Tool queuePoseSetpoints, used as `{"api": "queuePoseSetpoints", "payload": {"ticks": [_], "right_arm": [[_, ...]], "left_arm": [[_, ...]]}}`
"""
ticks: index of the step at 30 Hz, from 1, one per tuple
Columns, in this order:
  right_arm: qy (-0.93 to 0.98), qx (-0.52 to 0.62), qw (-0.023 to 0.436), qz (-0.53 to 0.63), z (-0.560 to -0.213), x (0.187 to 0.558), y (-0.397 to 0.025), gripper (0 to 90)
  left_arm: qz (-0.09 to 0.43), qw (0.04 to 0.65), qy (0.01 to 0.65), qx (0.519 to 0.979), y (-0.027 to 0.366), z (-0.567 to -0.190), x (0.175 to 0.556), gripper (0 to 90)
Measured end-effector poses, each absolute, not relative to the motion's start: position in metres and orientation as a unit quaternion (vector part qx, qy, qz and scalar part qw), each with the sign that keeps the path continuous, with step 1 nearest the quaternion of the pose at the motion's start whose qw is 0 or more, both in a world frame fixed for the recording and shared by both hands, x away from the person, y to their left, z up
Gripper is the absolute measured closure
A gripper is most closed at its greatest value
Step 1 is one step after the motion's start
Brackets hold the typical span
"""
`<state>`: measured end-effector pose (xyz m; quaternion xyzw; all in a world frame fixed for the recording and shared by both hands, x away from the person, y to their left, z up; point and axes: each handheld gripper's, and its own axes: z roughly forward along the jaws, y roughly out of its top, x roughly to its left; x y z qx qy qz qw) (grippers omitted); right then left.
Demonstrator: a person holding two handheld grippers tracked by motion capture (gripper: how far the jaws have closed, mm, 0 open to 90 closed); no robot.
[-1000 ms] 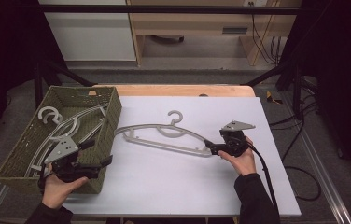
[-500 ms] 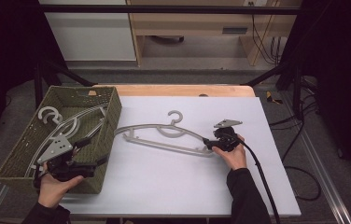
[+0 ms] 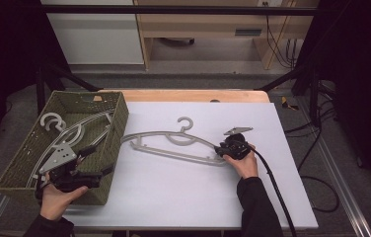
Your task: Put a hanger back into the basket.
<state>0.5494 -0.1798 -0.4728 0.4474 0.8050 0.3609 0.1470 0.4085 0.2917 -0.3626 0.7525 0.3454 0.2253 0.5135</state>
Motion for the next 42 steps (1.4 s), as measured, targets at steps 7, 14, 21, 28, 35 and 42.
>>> {"api": "queuePoseSetpoints", "payload": {"ticks": [7, 14, 21, 28, 35, 42], "right_arm": [[0.814, 0.446, 0.127, 0.349, -0.469, 0.546, -0.181, 79.2], [0.831, 0.443, 0.114, 0.317, -0.462, 0.531, -0.175, 81.3], [0.834, 0.446, 0.111, 0.305, -0.456, 0.509, -0.168, 82.1], [0.834, 0.455, 0.105, 0.294, -0.458, 0.494, -0.171, 82.1], [0.822, 0.45, 0.115, 0.328, -0.45, 0.492, -0.173, 67.5], [0.832, 0.437, 0.121, 0.32, -0.447, 0.511, -0.155, 62.6]], "left_arm": [[0.227, 0.513, 0.346, 0.752, 0.293, -0.362, 0.408, 11.0], [0.226, 0.514, 0.345, 0.752, 0.292, -0.362, 0.407, 11.0], [0.225, 0.515, 0.34, 0.754, 0.29, -0.362, 0.407, 11.0], [0.222, 0.517, 0.334, 0.756, 0.287, -0.361, 0.406, 10.9], [0.222, 0.518, 0.335, 0.755, 0.287, -0.361, 0.406, 10.9], [0.221, 0.516, 0.333, 0.757, 0.286, -0.361, 0.406, 11.0]]}}
